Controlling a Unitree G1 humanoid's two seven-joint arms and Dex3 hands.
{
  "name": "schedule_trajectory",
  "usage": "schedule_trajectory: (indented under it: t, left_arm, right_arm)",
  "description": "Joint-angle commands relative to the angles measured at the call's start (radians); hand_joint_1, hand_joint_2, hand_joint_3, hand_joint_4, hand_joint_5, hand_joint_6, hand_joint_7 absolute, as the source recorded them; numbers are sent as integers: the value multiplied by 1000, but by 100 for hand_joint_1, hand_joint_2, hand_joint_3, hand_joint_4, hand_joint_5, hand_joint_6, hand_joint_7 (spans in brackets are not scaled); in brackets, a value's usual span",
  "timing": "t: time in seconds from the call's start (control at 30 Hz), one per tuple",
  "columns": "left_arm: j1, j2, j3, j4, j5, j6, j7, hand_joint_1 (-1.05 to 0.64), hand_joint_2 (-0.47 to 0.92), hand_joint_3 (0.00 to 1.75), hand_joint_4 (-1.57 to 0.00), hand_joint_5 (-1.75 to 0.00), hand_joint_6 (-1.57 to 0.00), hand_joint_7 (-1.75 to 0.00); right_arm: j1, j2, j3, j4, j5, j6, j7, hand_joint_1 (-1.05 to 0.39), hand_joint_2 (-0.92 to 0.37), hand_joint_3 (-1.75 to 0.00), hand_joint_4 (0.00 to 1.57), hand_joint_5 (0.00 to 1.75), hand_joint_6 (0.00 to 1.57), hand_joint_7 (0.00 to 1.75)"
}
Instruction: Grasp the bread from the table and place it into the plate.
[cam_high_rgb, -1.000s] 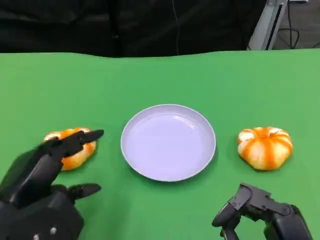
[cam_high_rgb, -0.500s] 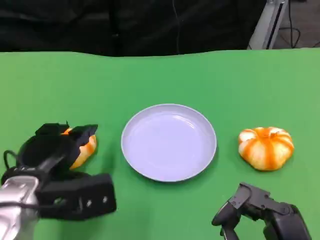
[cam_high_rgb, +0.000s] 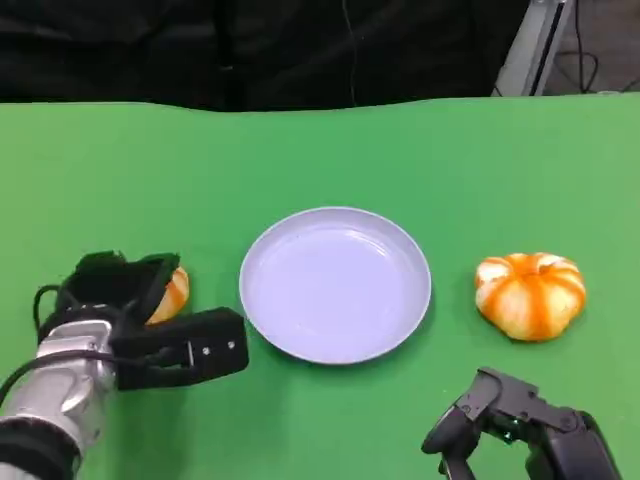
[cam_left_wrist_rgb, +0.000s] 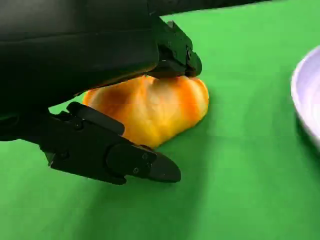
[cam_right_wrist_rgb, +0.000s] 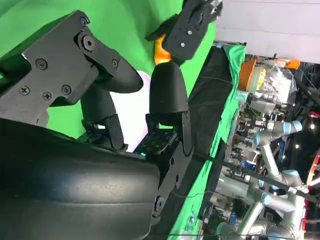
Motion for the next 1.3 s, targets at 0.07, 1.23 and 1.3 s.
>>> schedule_trajectory:
  t: [0.07,1.23,1.3]
  left_arm:
    - [-23,5,-3,120,-69,-49,-2,-35,92,11,-48,-20,-44,-1]
    - [24,30,40,-323,-122,-452,371,-16,27,144,-94,-175,-73,-175]
    - [19,11,30,-337,-123,-461,348,-15,27,146,-94,-175,-73,-175]
  right_arm:
    - [9,-1,1,-18,-2,3,-6,-7,-34,-130,72,160,80,127]
    - [-15,5,3,12,-24,-11,-23,-7,-33,-131,73,161,80,127]
    - [-11,5,5,11,-30,-14,-28,-7,-33,-131,73,160,81,126]
